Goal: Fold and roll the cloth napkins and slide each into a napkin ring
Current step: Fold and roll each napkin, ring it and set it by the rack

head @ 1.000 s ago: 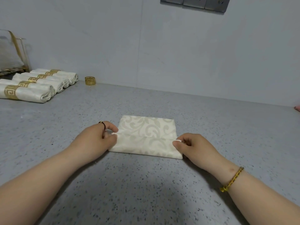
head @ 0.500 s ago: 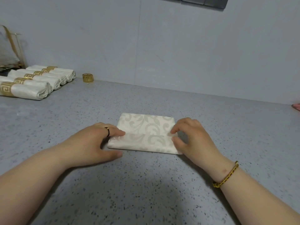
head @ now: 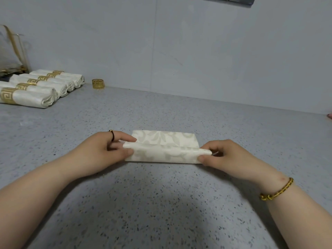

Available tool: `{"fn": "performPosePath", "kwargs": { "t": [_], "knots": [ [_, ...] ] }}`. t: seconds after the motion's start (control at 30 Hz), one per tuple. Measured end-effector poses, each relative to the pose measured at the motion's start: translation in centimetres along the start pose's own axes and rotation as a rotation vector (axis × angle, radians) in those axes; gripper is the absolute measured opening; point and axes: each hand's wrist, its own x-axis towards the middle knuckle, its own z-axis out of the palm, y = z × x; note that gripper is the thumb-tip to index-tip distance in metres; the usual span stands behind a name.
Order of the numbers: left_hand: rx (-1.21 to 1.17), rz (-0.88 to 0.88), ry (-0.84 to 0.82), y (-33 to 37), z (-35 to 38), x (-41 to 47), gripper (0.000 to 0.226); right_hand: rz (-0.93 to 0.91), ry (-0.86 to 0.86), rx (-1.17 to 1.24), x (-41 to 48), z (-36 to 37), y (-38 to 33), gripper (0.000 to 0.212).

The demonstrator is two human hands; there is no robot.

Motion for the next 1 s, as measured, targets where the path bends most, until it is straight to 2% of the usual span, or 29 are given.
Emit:
{"fn": "performPosePath", "kwargs": {
  "t": [0.13, 0.27, 0.37, 0.43, 0.53, 0.57, 0.67, 0.8, 0.9, 1.0],
  "knots": [
    [-0.076, -0.058, 0.051, 0.1, 0.6, 0.3, 0.016, 0.096, 0.099, 0.094, 0.5, 0.4, 0.4, 0.013],
    [0.016, -0.105, 0.166, 0.5, 1.4, 0.8, 0.01, 0.147, 0.208, 0.084, 1.2, 1.6, 0.5, 0.014],
    [0.224, -0.072, 0.224, 0.9, 1.7, 0.8, 0.037, 0.139, 0.265, 0.008, 1.7, 2.3, 0.5, 0.015],
    [0.359, 0.021, 0.249, 0.9, 1.6, 0.5, 0.051, 0.124, 0.303, -0.05, 1.7, 2.7, 0.5, 0.022],
    [0.461, 0.184, 0.151, 0.9, 1.4, 0.2, 0.071, 0.058, 0.358, -0.135, 1.7, 2.7, 0.4, 0.023],
    [0.526, 0.253, 0.079, 0.6, 1.5, 0.3, 0.071, 0.024, 0.372, -0.161, 1.6, 2.7, 0.4, 0.021],
    [0.661, 0.356, 0.014, -0.1, 1.8, 0.3, 0.061, -0.082, 0.291, -0.224, 1.3, 1.9, 0.8, 0.013],
    [0.527, 0.255, -0.018, 0.0, 1.8, 0.5, 0.092, -0.094, 0.056, -0.193, 0.6, 0.6, 1.4, 0.026],
    [0.508, 0.218, -0.005, -0.4, 2.1, 0.9, 0.097, -0.072, 0.092, -0.226, 0.8, 0.7, 1.5, 0.032],
    [0.495, 0.195, 0.041, -0.9, 2.0, 1.4, 0.091, -0.048, 0.146, -0.208, 1.3, 1.2, 1.2, 0.028]
  ]
}}
